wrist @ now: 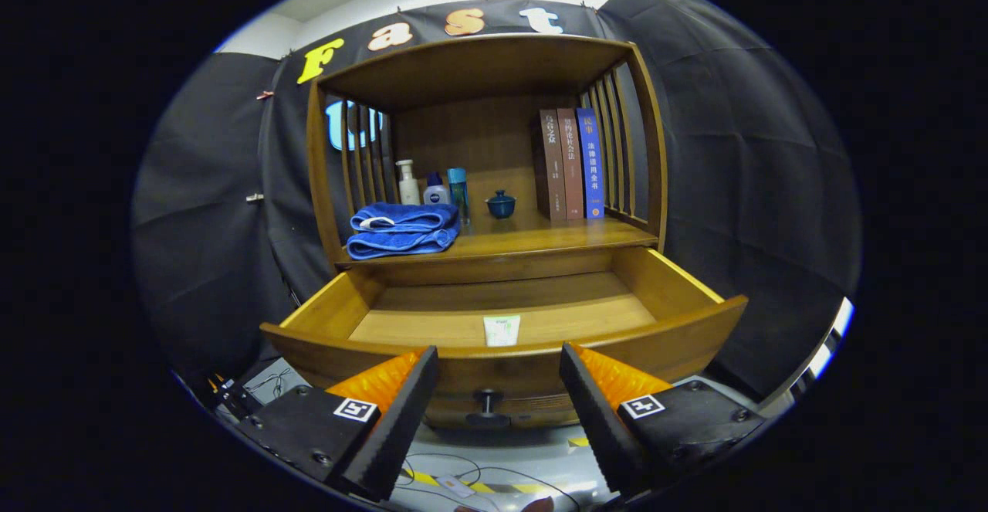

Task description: Pull open the drawer, take out the items inside it, and place them on the countertop above the cabinet.

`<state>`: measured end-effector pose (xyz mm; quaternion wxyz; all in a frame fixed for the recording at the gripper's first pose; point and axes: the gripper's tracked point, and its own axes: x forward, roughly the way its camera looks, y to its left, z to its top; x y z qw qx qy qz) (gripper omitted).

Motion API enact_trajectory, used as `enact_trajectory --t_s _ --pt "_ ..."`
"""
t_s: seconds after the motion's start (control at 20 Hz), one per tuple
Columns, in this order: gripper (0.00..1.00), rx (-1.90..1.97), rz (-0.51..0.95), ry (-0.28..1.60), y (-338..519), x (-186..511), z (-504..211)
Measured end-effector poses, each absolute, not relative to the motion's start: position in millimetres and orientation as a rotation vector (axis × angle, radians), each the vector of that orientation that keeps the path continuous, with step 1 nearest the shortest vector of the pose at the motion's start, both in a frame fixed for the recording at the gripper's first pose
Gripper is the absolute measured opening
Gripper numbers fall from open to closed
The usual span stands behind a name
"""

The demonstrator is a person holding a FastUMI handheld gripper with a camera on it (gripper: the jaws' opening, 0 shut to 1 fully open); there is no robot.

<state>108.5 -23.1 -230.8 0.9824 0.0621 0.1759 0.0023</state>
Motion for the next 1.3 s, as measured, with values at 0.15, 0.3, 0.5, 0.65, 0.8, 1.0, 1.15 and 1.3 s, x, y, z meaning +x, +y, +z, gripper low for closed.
enact_trajectory --t_s 0.15,0.3,0.5,0.65,0.8,1.0,1.15,1.3 --pt "0.98 0.209 0.032 0.584 -16.5 124.3 -229.3" --pt "0.99 0.310 0.043 0.783 -9.6 153.4 -233.2" --pt "0.98 0.230 -0.003 0.953 -22.3 196.9 -261.1" --pt "0.98 0.129 0.023 1.070 -18.6 216.0 -292.6" --pt "0.97 0.098 0.025 1.150 -10.3 235.3 -324.2" --pt "0.96 0.056 -0.014 1.204 -13.3 255.3 -352.2" --pt "0.91 0.080 -0.009 1.263 -6.7 256.2 -367.8" --pt "0.85 0.077 -0.029 1.328 -8.3 249.3 -383.8"
